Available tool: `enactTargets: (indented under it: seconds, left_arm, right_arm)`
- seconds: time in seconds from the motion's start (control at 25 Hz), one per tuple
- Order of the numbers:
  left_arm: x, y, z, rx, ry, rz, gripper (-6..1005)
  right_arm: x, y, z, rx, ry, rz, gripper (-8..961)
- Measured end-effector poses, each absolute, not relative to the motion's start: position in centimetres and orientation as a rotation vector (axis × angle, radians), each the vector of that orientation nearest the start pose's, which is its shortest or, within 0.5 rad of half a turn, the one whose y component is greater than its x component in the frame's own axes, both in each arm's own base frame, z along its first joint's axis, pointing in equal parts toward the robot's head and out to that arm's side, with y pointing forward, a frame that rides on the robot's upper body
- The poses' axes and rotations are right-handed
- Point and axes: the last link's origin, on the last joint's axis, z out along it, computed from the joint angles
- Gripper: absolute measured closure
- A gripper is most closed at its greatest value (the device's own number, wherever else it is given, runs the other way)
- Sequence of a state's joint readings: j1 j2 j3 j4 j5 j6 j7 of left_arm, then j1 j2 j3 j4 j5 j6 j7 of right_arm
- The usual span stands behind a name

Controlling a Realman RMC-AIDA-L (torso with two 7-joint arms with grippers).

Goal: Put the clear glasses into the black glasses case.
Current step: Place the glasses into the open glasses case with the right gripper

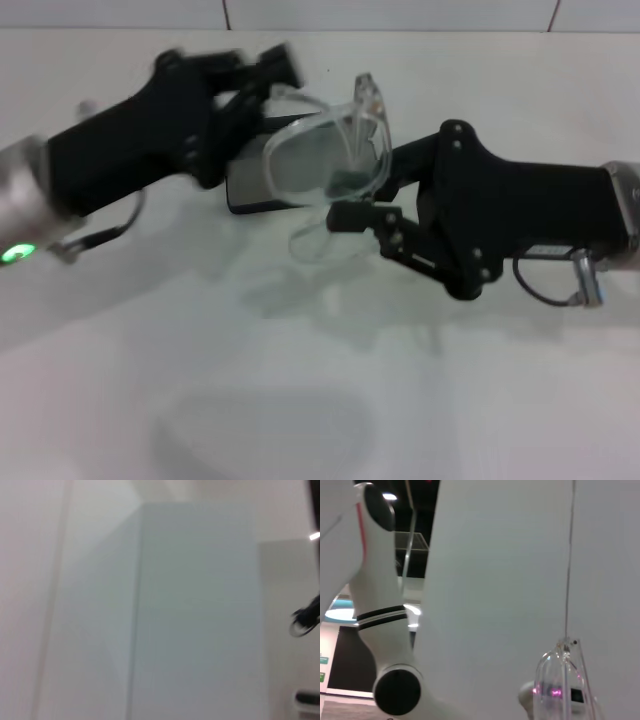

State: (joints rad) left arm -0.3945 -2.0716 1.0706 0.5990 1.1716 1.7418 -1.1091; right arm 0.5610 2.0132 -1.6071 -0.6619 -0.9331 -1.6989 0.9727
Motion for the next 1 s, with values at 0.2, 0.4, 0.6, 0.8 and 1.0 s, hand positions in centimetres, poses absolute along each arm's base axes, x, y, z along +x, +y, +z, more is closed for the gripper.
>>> enactTargets:
  seconds: [0.2,0.4,0.6,0.8,1.0]
  left_arm:
    - [-25.3,27.8,3.8,-2.381,-0.313,-1.338,914]
    - [-27.0,25.8,4.1,-2.475,-0.305,-1.182,912]
    - [-27.8,24.7,3.3,-2.596,-0.346,-1.059,910]
    - [-27.9,24.5,2.6,-2.638,-0.374,-1.033,909]
    - [-27.7,24.5,2.2,-2.643,-0.37,-1.04,907]
  right_arm:
    - [13.3,32.1,-0.4,-2.824,-0.124,1.356,854]
    - [11.5,36.0,1.9,-3.047,0.004,0.878,853]
    - [9.3,38.4,2.5,-3.132,0.051,0.499,853]
    - [5.3,40.7,0.2,-3.135,-0.07,-0.04,854]
    - [3.3,41.4,-2.2,-3.074,-0.174,-0.34,854]
